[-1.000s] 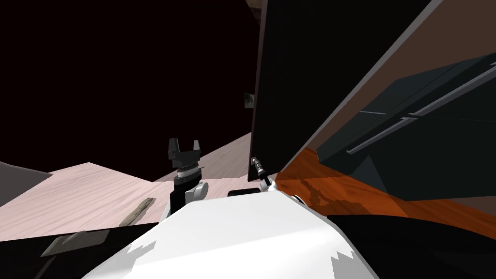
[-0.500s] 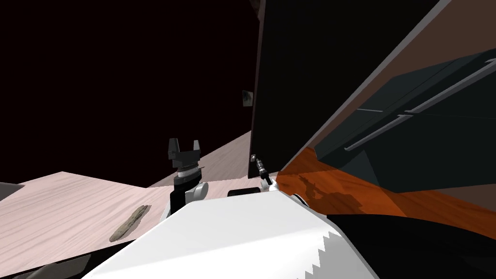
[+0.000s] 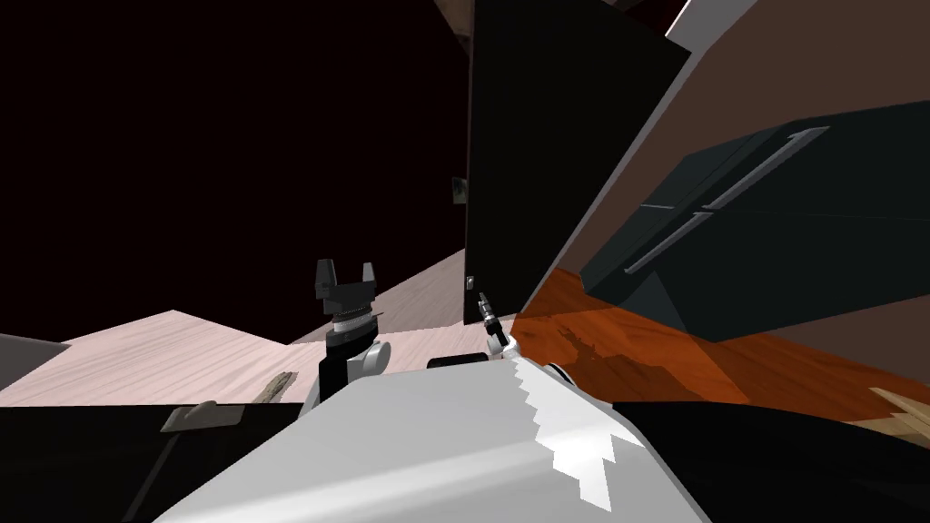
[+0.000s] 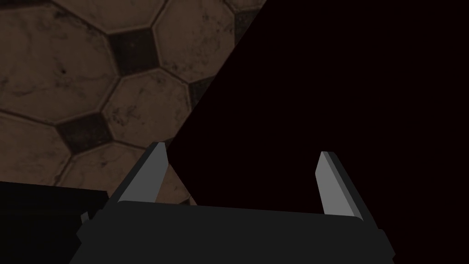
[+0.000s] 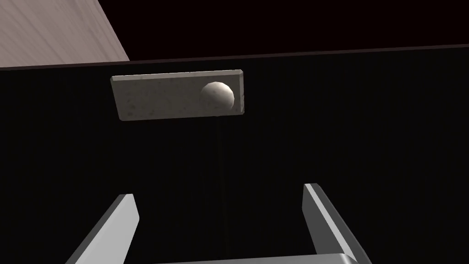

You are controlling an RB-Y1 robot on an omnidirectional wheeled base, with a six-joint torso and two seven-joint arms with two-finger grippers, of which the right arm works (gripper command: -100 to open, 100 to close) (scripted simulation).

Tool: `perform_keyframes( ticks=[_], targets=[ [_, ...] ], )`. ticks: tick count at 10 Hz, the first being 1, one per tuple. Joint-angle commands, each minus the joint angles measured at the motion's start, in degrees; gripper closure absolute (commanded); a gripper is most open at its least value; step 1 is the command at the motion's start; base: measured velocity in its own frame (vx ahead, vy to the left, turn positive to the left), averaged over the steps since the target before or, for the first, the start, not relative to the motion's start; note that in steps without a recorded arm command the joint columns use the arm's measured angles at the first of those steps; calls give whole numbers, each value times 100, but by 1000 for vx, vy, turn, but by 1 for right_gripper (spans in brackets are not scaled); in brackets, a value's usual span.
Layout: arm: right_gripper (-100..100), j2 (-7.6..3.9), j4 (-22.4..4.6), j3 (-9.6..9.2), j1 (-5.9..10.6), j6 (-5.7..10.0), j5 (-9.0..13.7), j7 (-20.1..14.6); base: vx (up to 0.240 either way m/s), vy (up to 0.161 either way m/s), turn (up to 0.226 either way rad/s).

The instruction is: Push the door open

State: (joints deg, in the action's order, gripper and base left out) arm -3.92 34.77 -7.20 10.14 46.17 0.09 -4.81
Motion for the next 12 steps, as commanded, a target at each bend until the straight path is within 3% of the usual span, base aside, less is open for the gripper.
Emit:
perform_keyframes(
  ticks=[1, 5, 10, 11, 12],
  targets=[
    [-100, 0, 0, 0, 0, 0, 0, 0, -96, 13, -8],
    [-100, -41, -19, 38, -32, 84, 21, 33, 175, 34, 25],
    [-100, -13, -70, 86, -52, 198, 47, 73, 232, 41, 29],
    [100, -13, -70, 86, -52, 198, 47, 73, -20, 2, -14],
    [100, -13, -70, 86, -52, 198, 47, 73, -47, -3, 7]
  ],
)
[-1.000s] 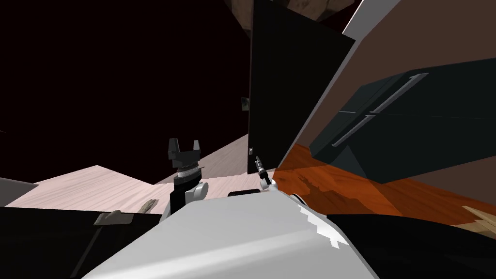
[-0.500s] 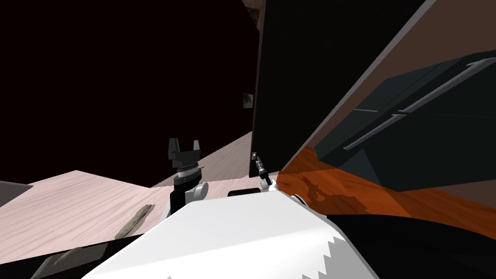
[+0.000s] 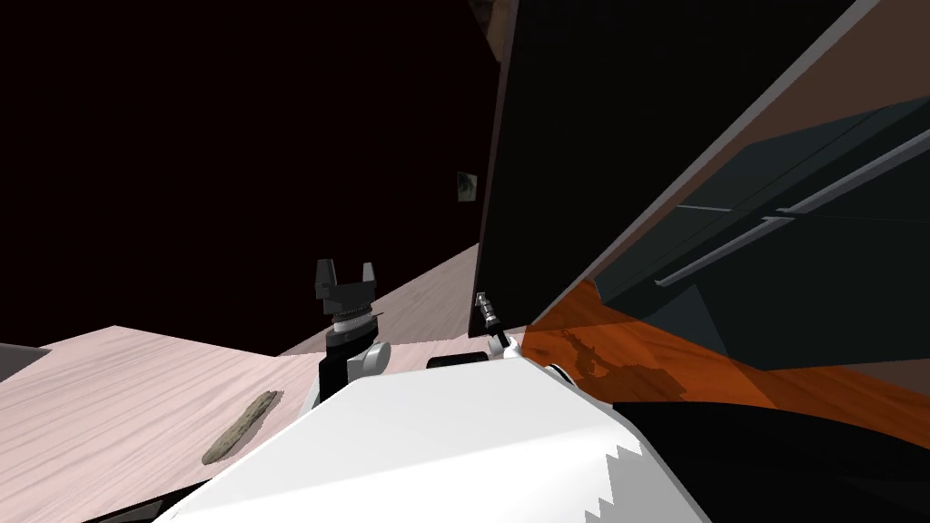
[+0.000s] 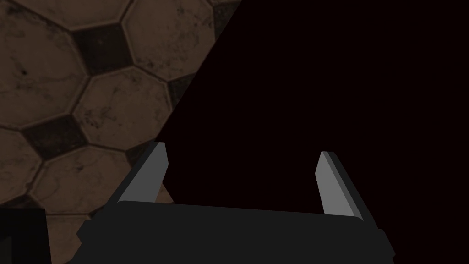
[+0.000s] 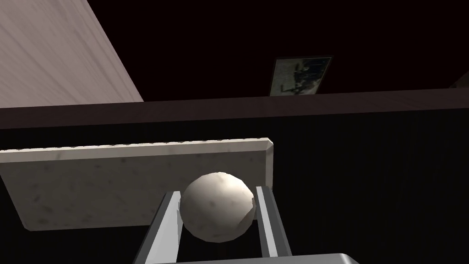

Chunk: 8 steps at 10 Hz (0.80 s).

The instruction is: Push the door open

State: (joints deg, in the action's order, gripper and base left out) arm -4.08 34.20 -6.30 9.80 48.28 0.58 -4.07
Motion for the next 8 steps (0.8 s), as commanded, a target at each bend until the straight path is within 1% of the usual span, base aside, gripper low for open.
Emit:
perform_keyframes(
  ticks=[1, 4, 5, 6, 7, 8],
  targets=[
    [100, 3, -13, -4, -18, -12, -2, -1, -36, -4, 7],
    [100, 3, -13, -4, -18, -12, -2, -1, -12, -1, -3],
    [100, -13, -33, 61, -21, -42, 33, 29, 73, 49, -35],
    [100, -18, -36, 89, -16, -48, 48, 40, 126, 59, -46],
    [100, -28, -42, 155, -5, -62, 85, 65, 172, 79, -48],
    [100, -28, -42, 155, -5, -62, 85, 65, 143, 64, -26]
  ],
)
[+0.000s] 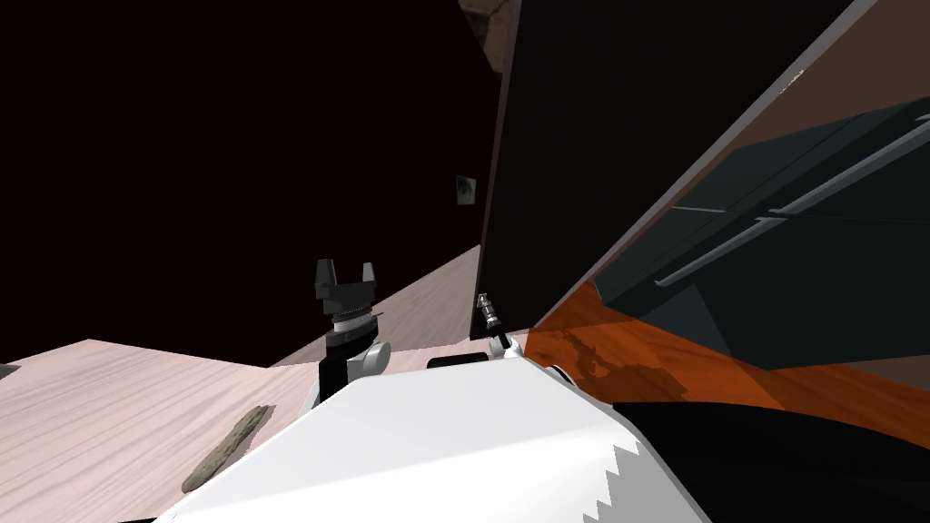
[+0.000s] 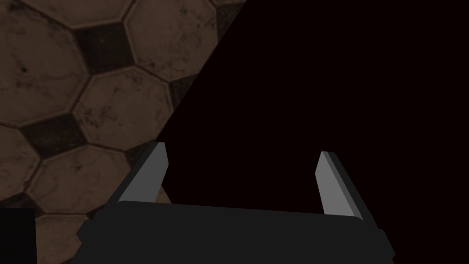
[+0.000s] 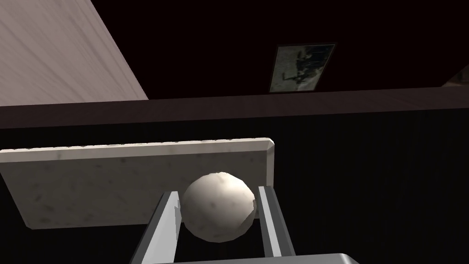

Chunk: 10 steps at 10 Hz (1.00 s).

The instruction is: Push the door open

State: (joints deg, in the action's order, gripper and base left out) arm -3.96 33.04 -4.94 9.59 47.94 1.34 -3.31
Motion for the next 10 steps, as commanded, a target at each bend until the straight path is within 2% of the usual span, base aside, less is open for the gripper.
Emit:
perform_keyframes(
  ticks=[1, 7, 8, 9, 10],
  targets=[
    [100, -53, 63, 135, 37, -54, 73, 33, 169, 104, -43],
    [100, -54, 23, 566, 112, -147, 310, 197, 179, 122, -76],
    [100, -49, 19, 611, 120, -157, 335, 214, 191, 83, -62],
    [100, -46, 67, 569, 63, -213, 312, 201, 87, 28, -20],
    [100, -72, 63, 653, 75, -203, 360, 232, 157, 36, -38]
  ],
)
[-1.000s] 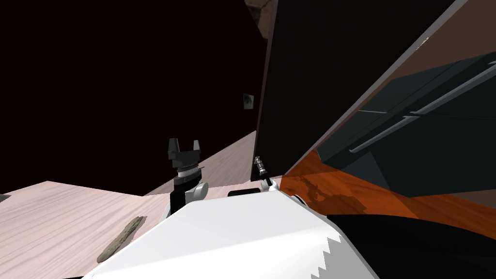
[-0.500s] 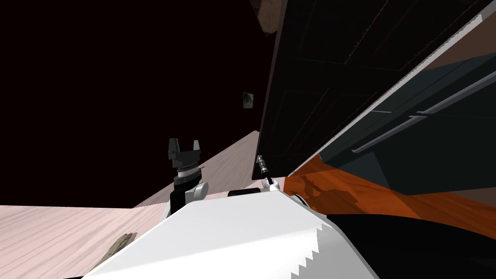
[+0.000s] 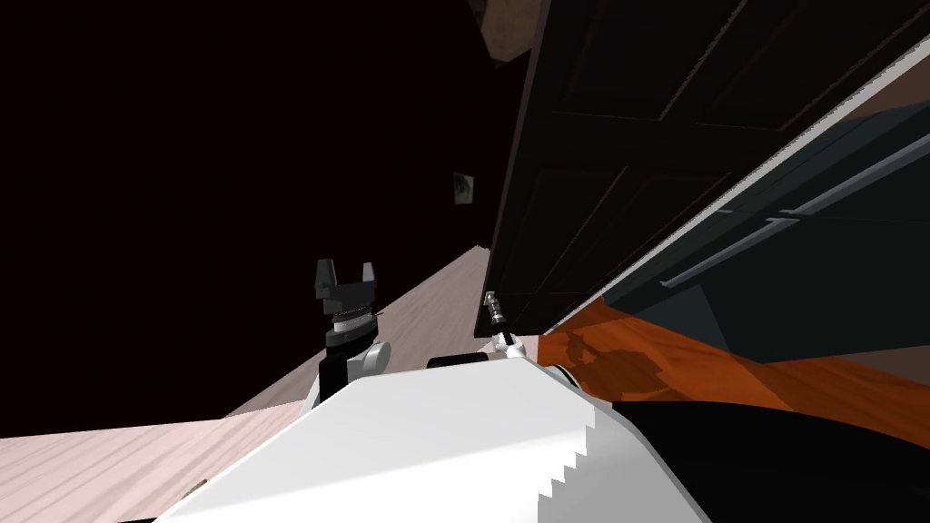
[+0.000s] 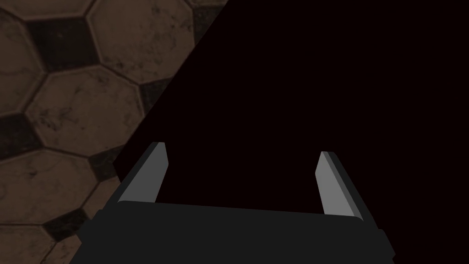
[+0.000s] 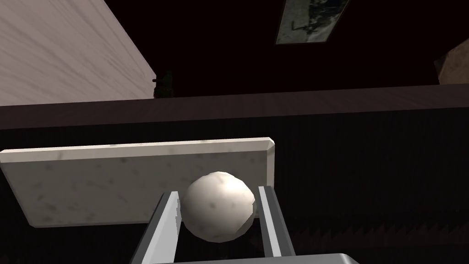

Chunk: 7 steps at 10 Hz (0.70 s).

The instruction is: Push the door open

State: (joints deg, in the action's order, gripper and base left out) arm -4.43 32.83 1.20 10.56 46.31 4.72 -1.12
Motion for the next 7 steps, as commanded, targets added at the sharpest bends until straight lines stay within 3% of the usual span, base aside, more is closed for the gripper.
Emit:
perform_keyframes(
  ticks=[1, 7],
  targets=[
    [100, -37, 80, 89, -23, -36, 50, 32, 213, 58, -51],
    [100, -95, 52, 423, -28, -14, 238, 161, 186, 73, -52]
  ],
)
